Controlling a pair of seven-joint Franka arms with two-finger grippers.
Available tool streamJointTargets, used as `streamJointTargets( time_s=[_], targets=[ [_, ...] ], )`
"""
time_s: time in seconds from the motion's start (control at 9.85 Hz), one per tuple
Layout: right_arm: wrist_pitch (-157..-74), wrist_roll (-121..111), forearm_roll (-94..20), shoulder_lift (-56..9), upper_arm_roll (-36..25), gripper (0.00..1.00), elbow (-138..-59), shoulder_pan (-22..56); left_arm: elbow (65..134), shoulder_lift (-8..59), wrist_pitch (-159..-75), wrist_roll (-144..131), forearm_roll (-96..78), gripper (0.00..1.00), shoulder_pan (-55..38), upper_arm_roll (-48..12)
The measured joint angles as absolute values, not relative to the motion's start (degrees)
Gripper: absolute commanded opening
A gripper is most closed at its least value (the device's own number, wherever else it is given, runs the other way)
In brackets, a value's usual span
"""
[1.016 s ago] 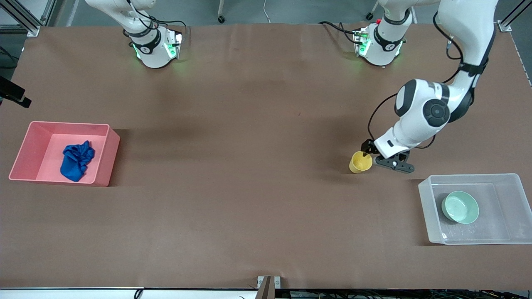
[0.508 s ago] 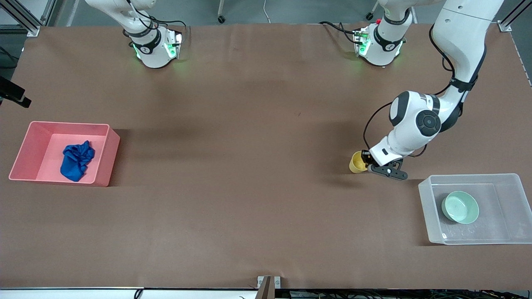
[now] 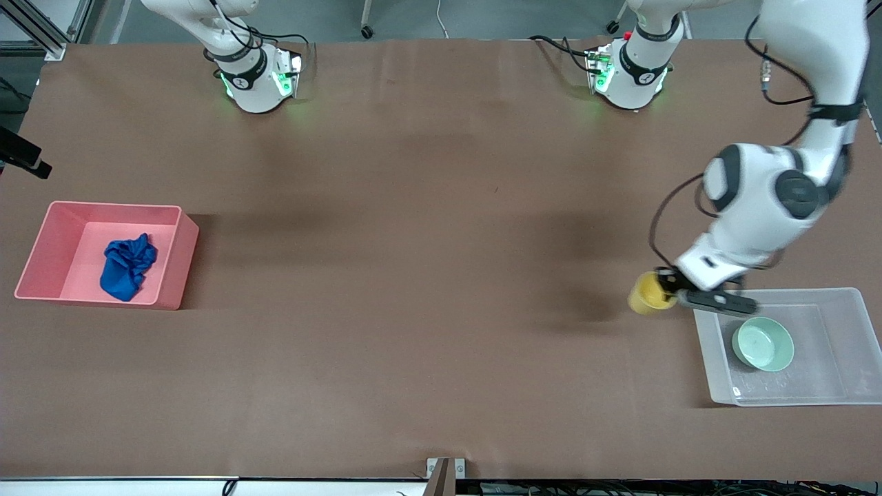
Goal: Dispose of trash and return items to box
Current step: 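Grasp the yellow cup with the left gripper and carry it over, then lower the yellow cup into the green bowl and open the left gripper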
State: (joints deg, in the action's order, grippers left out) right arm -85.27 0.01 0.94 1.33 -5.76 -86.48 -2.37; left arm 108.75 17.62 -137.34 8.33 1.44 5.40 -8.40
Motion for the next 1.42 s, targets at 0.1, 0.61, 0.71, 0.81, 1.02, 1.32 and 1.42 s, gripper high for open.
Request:
streamJointTargets(
  time_s=[0.1, 0.61, 0.71, 0.81, 1.02, 1.32, 1.42],
  targets=[
    [-85.27, 0.01, 0.94, 1.33, -5.76, 1.00, -86.49, -2.37, 104.39, 18.29, -134.51, 11.72, 1.44, 0.00, 5.48, -5.13],
    [-85.27, 0.01, 0.95, 1.33, -5.75, 1.00, -86.51, -2.39, 86.49, 32.46, -125.95, 33.49, -8.56, 0.00, 5.56, 11.58],
    [-85.27, 0.01, 0.95, 1.33, -5.76, 1.00, -86.51, -2.40, 84.67, 35.28, -125.88, 36.45, -10.97, 0.00, 5.61, 13.70],
    [-85.27, 0.01, 0.95, 1.33, -5.75, 1.00, -86.51, -2.40, 83.44, 37.49, -125.86, 37.47, -12.20, 0.00, 5.62, 14.72],
    [-85.26, 0.01, 0.95, 1.33, -5.75, 1.00, -86.51, -2.40, 81.98, 40.42, -125.86, 37.59, -14.26, 0.00, 5.47, 14.99],
    [-85.26, 0.01, 0.95, 1.33, -5.75, 1.00, -86.51, -2.40, 81.60, 42.53, -127.02, 37.62, -18.00, 1.00, 5.38, 15.10],
    [-85.27, 0.01, 0.95, 1.33, -5.76, 1.00, -86.51, -2.40, 81.54, 42.59, -127.32, 37.62, -18.04, 1.00, 5.39, 15.30]
  ],
)
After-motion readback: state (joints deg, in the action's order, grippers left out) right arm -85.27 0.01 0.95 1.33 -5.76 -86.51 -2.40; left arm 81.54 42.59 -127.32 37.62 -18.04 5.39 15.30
